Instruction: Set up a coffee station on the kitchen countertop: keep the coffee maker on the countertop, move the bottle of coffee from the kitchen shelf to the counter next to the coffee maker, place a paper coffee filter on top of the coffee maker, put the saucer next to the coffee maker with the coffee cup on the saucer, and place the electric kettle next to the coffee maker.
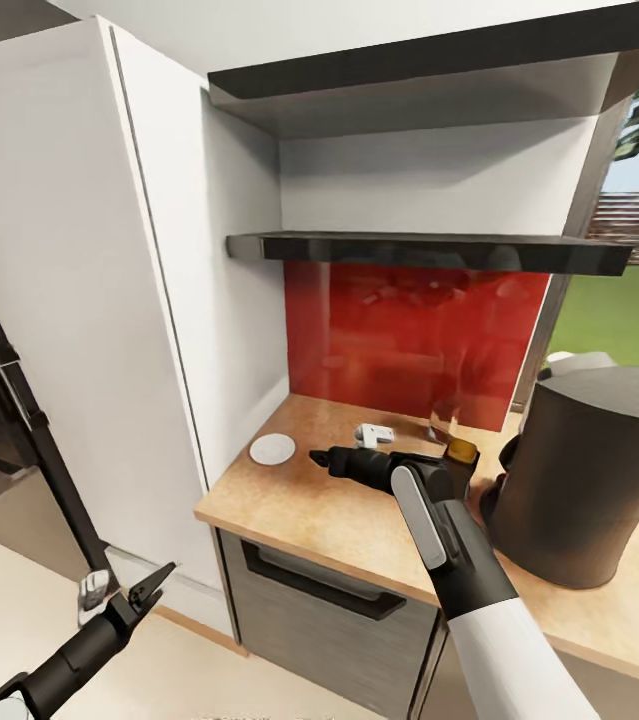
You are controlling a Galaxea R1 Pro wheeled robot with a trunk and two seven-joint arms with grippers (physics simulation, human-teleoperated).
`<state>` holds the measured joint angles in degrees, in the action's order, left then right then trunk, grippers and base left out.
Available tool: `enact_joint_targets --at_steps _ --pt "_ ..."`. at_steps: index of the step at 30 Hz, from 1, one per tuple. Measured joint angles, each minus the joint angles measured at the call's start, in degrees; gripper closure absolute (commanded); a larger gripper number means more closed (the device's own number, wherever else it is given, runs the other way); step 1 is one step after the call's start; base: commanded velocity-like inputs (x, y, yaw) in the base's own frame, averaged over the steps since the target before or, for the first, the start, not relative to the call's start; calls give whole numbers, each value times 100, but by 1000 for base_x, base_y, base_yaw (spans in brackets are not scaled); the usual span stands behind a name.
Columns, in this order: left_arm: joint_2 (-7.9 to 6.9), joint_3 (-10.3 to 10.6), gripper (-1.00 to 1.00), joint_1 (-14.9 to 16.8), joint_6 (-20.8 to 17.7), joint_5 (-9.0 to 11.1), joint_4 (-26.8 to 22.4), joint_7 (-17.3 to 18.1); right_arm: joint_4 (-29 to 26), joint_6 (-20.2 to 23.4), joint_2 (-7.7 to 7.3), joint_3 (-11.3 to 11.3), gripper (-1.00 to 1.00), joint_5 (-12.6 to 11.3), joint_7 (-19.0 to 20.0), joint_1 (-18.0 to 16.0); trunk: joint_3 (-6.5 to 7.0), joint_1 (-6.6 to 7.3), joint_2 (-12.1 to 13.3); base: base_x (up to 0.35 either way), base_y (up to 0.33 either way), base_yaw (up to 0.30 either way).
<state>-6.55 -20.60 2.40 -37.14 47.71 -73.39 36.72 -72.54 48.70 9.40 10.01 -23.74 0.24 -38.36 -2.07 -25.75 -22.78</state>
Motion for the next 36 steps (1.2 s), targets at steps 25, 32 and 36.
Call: enact_joint_targets --at_steps 25,32,36 --pt "-49 -13 -100 612 -1277 472 -495 -299 -45 0 1 -4 -100 -8 -7 0 -56 0 0 0 0 86" --pt "-67 -219 -100 1330 -1934 503 -575 -1130 -46 1 -1 -29 -100 -9 -8 1 -57 0 0 0 0 84" --pt "-80 -262 -100 1474 -1998 502 -579 -1436 -45 5 -1 -44 -100 -9 -8 1 -57 0 0 0 0 9"
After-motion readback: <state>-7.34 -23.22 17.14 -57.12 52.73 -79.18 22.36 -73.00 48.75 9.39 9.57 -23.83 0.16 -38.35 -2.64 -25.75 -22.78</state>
